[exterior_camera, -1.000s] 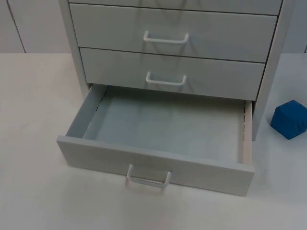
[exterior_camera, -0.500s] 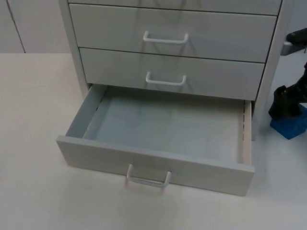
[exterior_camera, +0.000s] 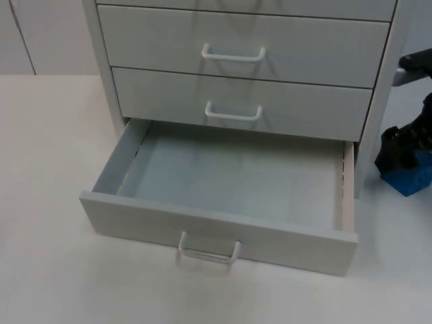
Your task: Open the drawer with the left hand, place the block into the drawer with the right hand, then close the drawer with the left hand.
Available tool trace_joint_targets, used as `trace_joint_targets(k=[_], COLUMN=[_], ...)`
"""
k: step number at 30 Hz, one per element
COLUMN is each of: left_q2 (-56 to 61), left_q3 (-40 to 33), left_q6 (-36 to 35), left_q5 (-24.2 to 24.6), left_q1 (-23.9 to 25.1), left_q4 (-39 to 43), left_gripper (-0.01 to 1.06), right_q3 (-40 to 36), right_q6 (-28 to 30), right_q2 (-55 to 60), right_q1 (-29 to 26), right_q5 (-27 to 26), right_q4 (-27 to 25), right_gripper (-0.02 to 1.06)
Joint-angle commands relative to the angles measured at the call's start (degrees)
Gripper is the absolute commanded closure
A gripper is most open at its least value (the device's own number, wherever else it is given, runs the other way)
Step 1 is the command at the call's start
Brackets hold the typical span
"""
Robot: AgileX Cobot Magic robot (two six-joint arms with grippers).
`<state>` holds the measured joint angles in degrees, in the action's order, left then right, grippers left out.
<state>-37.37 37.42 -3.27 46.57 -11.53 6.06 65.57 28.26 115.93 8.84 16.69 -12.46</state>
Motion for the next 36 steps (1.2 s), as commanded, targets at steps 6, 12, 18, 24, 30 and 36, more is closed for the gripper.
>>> trace_joint_targets(k=[6,12,18,24,30,36], left_q2=[0.4,0.4,0.4,0.4,0.4,0.4], left_q3=[-0.2,-0.2,-0.2,-0.2,-0.2,-0.2], left_q6=[0.0,0.0,0.0,0.0,0.0,0.0], left_q5=[-1.0,-1.0,-1.0,-1.0,-1.0,-1.0], left_q1=[0.3,0.3,0.3,0.3,0.3,0.3], left_q4=[0.8,0.8,0.8,0.8,0.7,0.1], left_gripper=[0.00,0.00,0.00,0.00,0.00,0.00], right_q3=[0.6,0.6,0.6,-3.8,-11.6,-19.3], right_q6=[-0.6,-0.7,-6.9,-10.9,-18.0,-21.9], right_q2=[0.6,-3.4,-11.4,-22.6,-35.0,-49.0], right_q1=[1.0,0.8,-2.1,-6.6,-7.0,-7.0], right_q5=[1.6,5.4,14.0,17.7,15.6,17.0], right_q4=[0.6,1.0,6.7,8.3,9.3,9.3], right_gripper=[0.79,1.04,1.05,1.05,1.05,1.05])
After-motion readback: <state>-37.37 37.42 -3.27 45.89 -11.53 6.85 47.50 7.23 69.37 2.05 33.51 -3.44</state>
